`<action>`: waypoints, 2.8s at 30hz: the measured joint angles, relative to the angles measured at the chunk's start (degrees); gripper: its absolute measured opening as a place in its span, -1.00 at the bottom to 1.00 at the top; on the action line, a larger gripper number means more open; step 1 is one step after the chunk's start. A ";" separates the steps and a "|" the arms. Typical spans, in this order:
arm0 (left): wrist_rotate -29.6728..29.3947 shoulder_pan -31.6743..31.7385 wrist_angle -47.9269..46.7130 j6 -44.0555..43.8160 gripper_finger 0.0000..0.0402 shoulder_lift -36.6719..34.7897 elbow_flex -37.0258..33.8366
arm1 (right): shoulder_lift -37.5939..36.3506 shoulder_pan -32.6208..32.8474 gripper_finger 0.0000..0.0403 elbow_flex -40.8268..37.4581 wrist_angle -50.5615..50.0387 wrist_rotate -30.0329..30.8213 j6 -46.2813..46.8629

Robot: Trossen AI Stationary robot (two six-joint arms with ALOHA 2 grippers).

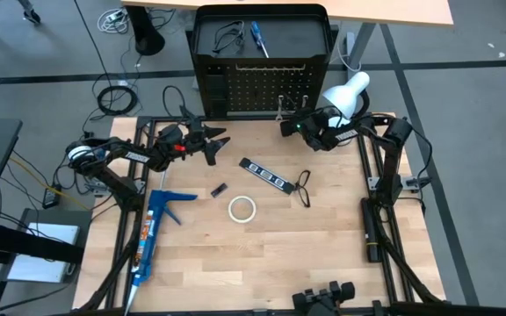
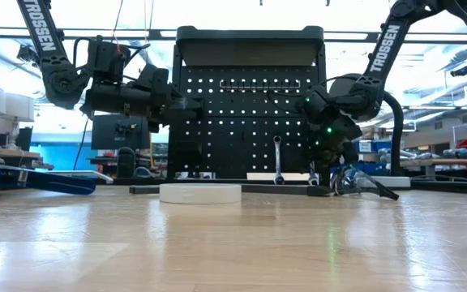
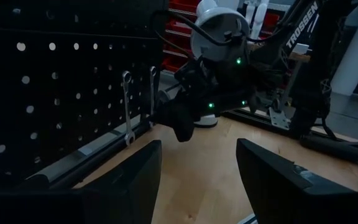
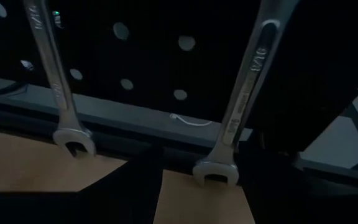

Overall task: Hang tools onto peg board
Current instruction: Unhang the right wrench from the peg board

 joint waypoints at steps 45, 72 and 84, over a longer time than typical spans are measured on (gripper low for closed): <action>-0.52 -0.09 -5.07 -2.83 0.06 0.00 0.00 | -0.11 -2.66 0.03 0.02 1.76 -8.22 4.97; 0.00 -0.09 -4.59 -3.18 0.06 0.00 0.00 | -0.20 -2.77 -0.30 0.02 0.19 -3.82 7.98; 0.00 -0.09 -4.57 -3.20 0.06 0.00 0.00 | -0.20 -2.77 -0.56 0.02 0.08 -3.82 8.00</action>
